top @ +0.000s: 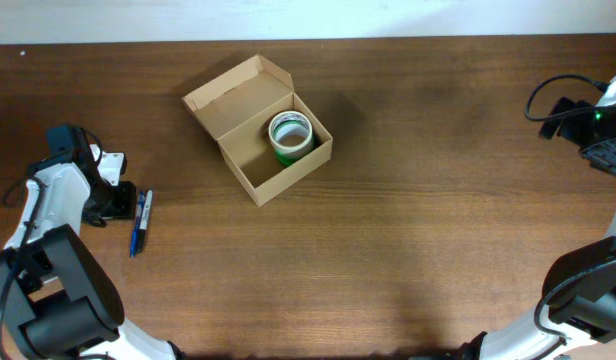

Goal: Pack container
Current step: 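Grasp the blue pen with the left gripper and lift it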

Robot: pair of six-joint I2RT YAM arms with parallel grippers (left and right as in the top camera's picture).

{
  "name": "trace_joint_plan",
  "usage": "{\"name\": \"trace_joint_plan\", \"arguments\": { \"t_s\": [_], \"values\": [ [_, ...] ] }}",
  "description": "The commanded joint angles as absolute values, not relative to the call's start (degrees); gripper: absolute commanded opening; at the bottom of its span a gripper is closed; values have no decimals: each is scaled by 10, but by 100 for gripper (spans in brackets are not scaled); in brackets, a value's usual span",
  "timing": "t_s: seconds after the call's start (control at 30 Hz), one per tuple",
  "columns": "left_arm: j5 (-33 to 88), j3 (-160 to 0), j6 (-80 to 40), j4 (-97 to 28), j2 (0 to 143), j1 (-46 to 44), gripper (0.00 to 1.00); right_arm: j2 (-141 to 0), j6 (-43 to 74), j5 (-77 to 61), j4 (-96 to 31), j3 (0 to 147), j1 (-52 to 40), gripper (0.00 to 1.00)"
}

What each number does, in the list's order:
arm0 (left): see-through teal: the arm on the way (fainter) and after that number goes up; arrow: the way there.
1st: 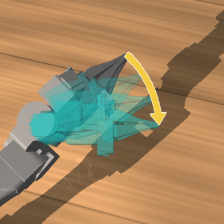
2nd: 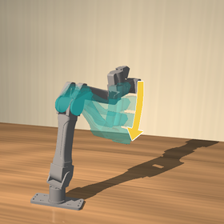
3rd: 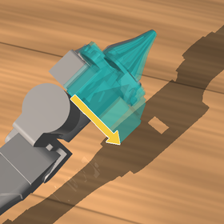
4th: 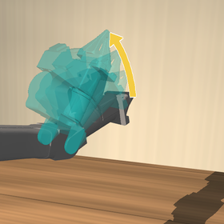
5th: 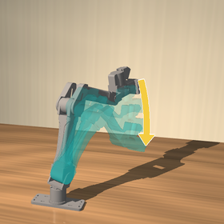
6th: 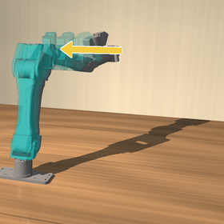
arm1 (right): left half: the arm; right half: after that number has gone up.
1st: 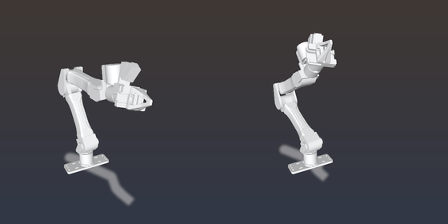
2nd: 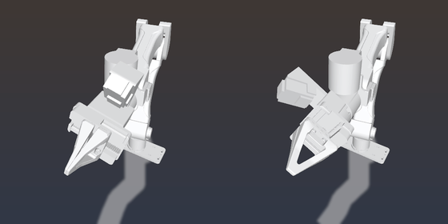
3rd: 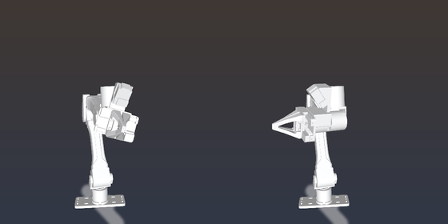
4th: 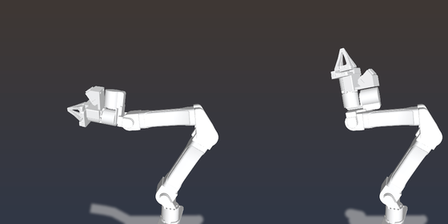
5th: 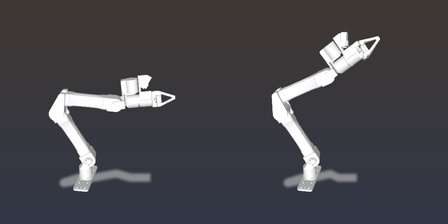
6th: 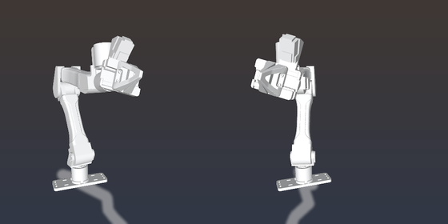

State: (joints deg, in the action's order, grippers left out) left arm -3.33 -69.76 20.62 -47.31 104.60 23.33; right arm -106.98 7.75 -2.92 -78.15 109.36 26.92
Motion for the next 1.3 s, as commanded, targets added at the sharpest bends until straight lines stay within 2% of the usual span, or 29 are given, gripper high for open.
{"name": "trace_joint_plan", "arguments": {
  "t_s": [0.0, 0.6, 0.77, 0.87, 0.93, 1.27],
  "values": [
    [-23, -705, 213, -472, 1067, 237, 56, -1059, 82, -27, -782, 1091, 271, 99],
    [3, -705, 213, -471, 1114, 237, 55, -1059, 82, -27, -782, 1091, 271, 99],
    [22, -705, 213, -473, 1140, 236, 38, -1059, 82, -28, -782, 1091, 271, 99],
    [22, -705, 213, -472, 1145, 236, 20, -1059, 82, -27, -782, 1091, 271, 99],
    [22, -705, 213, -471, 1145, 236, 2, -1059, 82, -27, -782, 1091, 271, 99],
    [23, -741, 171, -511, 1145, 232, 2, -1059, 82, -27, -782, 1091, 271, 99]
  ]
}}
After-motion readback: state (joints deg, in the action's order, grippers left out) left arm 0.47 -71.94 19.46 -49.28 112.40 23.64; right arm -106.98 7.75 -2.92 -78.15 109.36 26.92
